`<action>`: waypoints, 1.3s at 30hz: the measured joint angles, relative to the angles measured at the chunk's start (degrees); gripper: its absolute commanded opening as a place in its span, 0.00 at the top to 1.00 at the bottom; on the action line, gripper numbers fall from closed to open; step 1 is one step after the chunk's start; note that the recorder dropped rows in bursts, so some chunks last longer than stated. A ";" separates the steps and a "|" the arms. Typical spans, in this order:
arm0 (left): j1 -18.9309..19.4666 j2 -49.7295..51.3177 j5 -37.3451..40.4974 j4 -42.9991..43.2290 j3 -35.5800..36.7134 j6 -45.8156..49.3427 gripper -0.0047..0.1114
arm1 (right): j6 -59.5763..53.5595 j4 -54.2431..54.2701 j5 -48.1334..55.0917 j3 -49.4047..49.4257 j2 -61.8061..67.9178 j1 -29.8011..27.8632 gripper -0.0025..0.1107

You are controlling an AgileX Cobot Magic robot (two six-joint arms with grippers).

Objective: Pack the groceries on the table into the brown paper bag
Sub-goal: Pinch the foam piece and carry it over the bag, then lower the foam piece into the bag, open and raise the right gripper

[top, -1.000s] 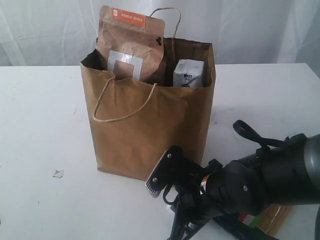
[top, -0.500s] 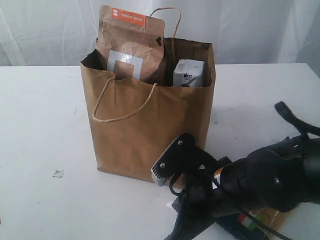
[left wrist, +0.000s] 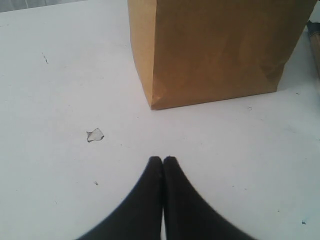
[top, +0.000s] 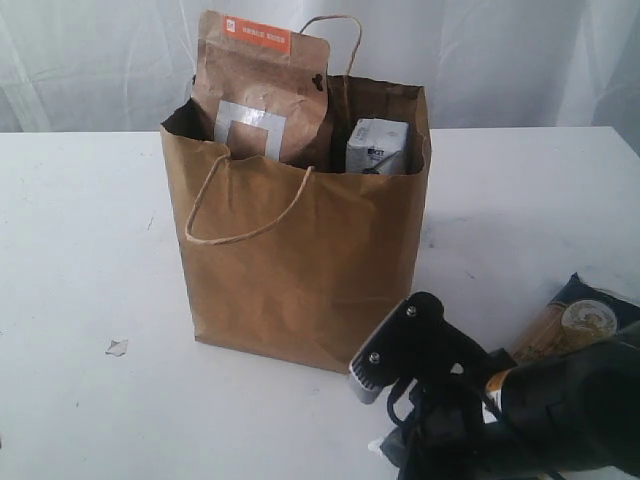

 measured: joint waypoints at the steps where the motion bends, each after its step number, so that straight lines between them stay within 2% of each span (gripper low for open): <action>1: 0.00 0.00 0.00 0.00 0.00 0.00 0.96 | 0.33 0.00 0.00 0.44 0.00 0.00 0.98; 8: 0.00 0.00 0.00 0.00 0.00 0.00 0.96 | 1.67 0.12 0.25 1.72 -2.45 0.00 0.98; 20: 0.00 0.00 0.00 0.00 0.00 0.00 0.96 | 5.89 0.24 0.06 1.02 -18.85 0.00 0.98; 28: 0.00 0.00 0.00 0.00 0.00 0.00 0.96 | 5.92 -4.25 2.51 -10.23 -24.29 -0.61 0.98; 32: 0.00 0.00 0.00 0.00 0.00 0.00 0.96 | 6.02 -10.49 6.07 -17.20 -22.08 -3.45 0.98; 39: 0.00 0.00 0.00 0.00 0.00 0.00 0.96 | 6.02 -15.32 9.97 -28.23 -16.06 -8.46 0.98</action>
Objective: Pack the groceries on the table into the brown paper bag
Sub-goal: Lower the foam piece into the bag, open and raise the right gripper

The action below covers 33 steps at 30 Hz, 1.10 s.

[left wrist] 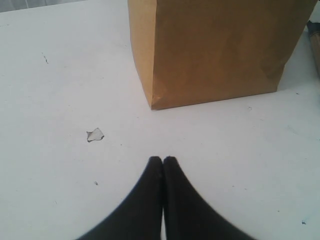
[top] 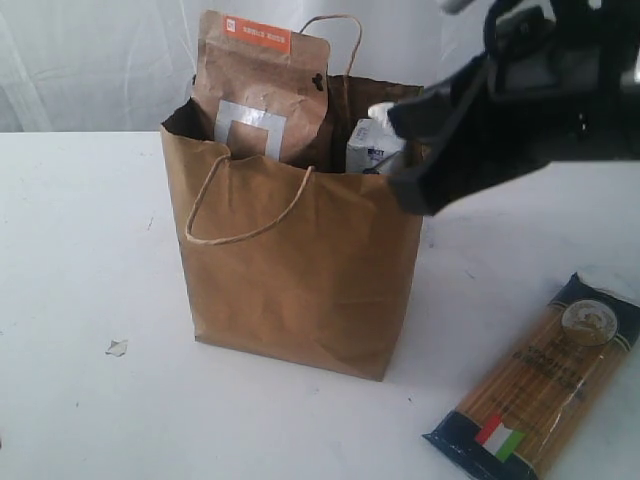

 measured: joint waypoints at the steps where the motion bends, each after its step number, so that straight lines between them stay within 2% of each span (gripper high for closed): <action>1: 0.00 0.00 0.00 0.00 0.00 0.00 0.96 | 0.00 -0.88 0.13 -1.51 0.91 -0.61 0.98; 12: 0.00 0.00 0.00 0.00 0.00 0.00 0.96 | 0.00 -6.23 2.26 -13.56 13.05 -3.09 0.98; 27: 0.00 0.00 0.00 0.00 0.00 0.00 0.96 | -0.12 -10.94 3.68 -17.60 21.79 -4.48 0.98; 30: 0.00 0.00 0.00 0.00 0.00 0.00 0.96 | -0.12 -11.36 4.10 -17.81 21.82 -5.46 0.92; 33: 0.00 0.00 0.00 0.00 0.00 0.00 0.96 | -0.12 -11.44 5.19 -17.81 21.82 -5.74 0.79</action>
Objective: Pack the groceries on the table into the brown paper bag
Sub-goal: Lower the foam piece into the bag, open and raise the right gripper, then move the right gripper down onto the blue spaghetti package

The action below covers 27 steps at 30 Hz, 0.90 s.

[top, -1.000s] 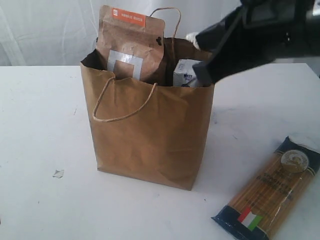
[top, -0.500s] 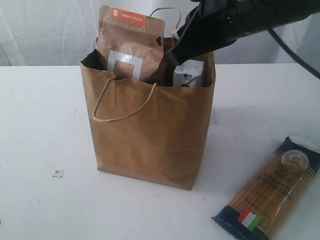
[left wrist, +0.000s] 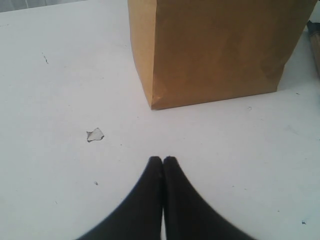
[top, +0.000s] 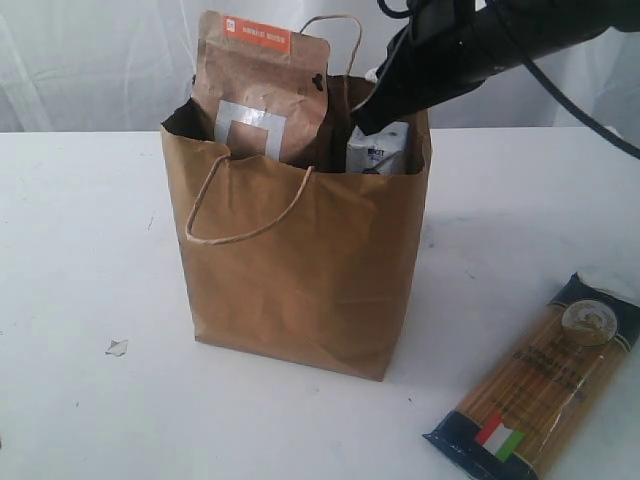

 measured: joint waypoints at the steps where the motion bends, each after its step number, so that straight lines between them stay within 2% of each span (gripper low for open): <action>1: 0.00 0.00 0.00 0.00 0.00 0.00 0.96 | 0.00 0.11 0.33 0.00 0.00 0.00 0.74; 3: 0.00 0.00 0.00 0.00 0.00 0.00 0.96 | 0.00 0.23 0.77 0.00 0.00 0.00 0.63; 6: 0.00 0.00 0.00 0.00 0.00 0.00 0.96 | 0.00 0.23 1.44 0.00 0.00 0.00 0.57; 11: 0.00 0.00 0.00 0.00 0.00 0.00 0.96 | 0.00 0.72 1.84 0.00 -1.36 0.00 0.57; 17: 0.00 0.00 0.00 0.00 0.00 0.00 0.96 | 3.42 0.60 3.91 0.00 -9.26 0.00 0.57; 23: 0.00 0.00 0.00 0.00 0.00 0.00 0.96 | 12.71 -7.28 7.84 4.08 -19.61 -0.22 0.57; 27: 0.00 0.00 0.00 0.00 0.00 0.00 0.96 | 18.25 -9.58 14.16 8.48 -23.47 -2.81 0.57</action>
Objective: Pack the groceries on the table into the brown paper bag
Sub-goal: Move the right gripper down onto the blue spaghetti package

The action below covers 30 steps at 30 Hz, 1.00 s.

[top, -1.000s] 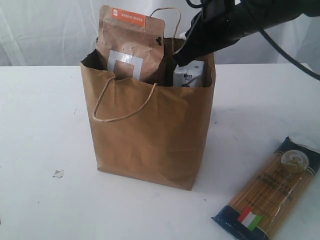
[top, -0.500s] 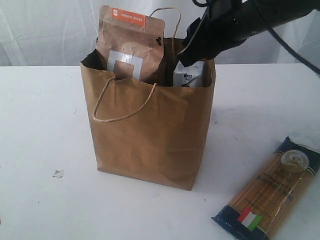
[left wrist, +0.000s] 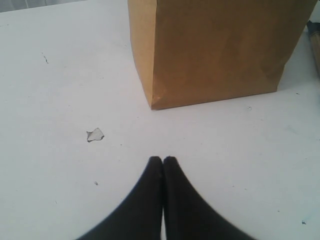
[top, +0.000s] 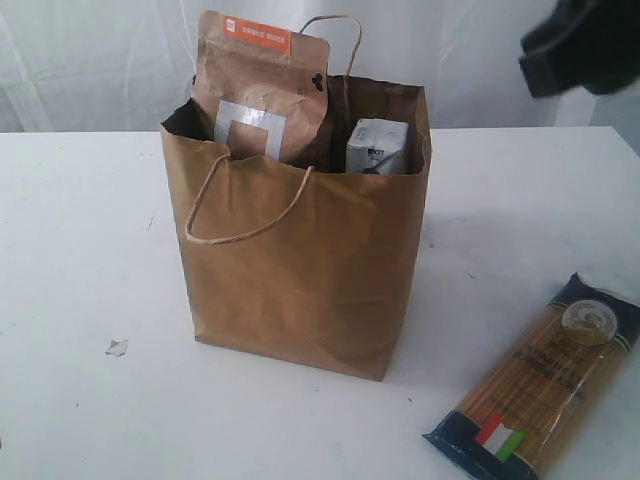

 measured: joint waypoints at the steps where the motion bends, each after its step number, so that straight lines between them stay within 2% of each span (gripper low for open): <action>1: 0.00 0.00 0.00 0.00 0.00 0.00 0.96 | 1.67 0.00 1.66 1.34 -0.46 -1.10 0.57; 6: 0.00 0.00 0.00 0.00 0.00 0.00 0.96 | 13.49 2.43 4.90 8.50 -0.73 -8.74 0.57; 12: 0.00 0.00 0.00 0.00 0.00 0.00 0.96 | 26.56 5.98 0.41 18.38 2.29 -19.21 0.56; 14: 0.00 0.00 0.00 0.00 0.00 0.00 0.96 | 28.16 7.45 -2.37 21.27 4.12 -21.88 0.53; 16: 0.00 0.00 0.00 0.00 0.00 0.00 0.96 | 28.80 8.44 -5.41 23.42 5.87 -23.63 0.44; 20: 0.00 0.00 0.00 0.00 0.00 0.00 0.96 | 29.32 8.84 -11.50 26.15 9.83 -24.88 0.23; 22: 0.00 0.00 0.00 0.00 0.00 0.00 0.96 | 29.59 9.36 -13.78 26.89 12.20 -25.00 0.17; 30: 0.00 0.00 0.00 0.00 0.00 0.00 0.96 | 29.72 9.74 -18.52 27.37 21.69 -25.41 0.15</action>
